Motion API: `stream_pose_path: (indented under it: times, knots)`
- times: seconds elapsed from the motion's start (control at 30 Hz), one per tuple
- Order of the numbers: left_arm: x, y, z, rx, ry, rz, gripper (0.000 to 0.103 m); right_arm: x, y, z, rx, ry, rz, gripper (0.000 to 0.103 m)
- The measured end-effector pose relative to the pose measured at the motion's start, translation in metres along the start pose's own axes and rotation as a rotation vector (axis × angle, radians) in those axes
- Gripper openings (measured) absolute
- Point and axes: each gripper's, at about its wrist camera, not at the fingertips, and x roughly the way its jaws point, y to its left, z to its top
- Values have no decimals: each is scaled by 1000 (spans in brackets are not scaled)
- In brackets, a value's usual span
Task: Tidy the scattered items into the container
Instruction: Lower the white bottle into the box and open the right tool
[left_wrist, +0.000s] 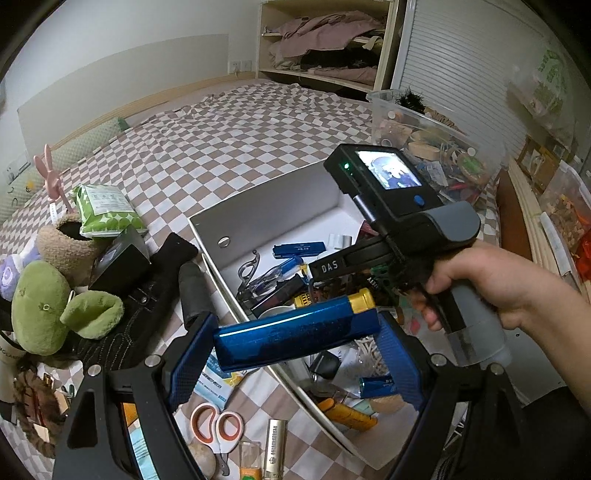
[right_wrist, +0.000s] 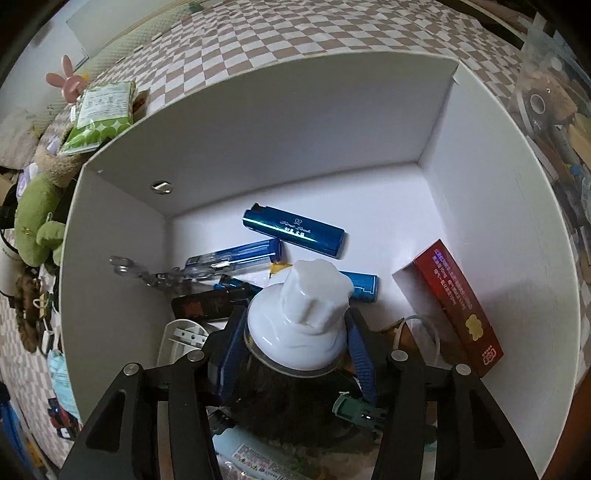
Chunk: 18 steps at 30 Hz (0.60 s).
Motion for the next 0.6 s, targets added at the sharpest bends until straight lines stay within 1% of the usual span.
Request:
stream_pose_path:
  times: [0.1, 0.17, 0.2, 0.23, 0.37, 0.5, 0.6]
  knots:
    - [1, -4, 1, 4, 1, -8, 86, -5, -6, -1, 31, -9, 28, 56]
    - [3, -7, 2, 7, 2, -13, 86, -16, -11, -1, 51, -44, 63, 65]
    - [4, -8, 3, 10, 4, -15, 86, -24, -14, -2, 64, -67, 82, 74]
    - [5, -10, 3, 14, 5, -16, 86, -31, -18, -3, 78, -89, 102, 77]
    - [9, -20, 3, 35, 16, -29, 86, -54, -33, -10, 120, -141, 155, 77]
    - [14, -33, 0, 83, 39, -45, 86, -68, -44, -18, 111, -174, 124, 77]
    - [21, -48, -4, 143, 80, -38, 86, -70, -49, -18, 118, -177, 120, 77]
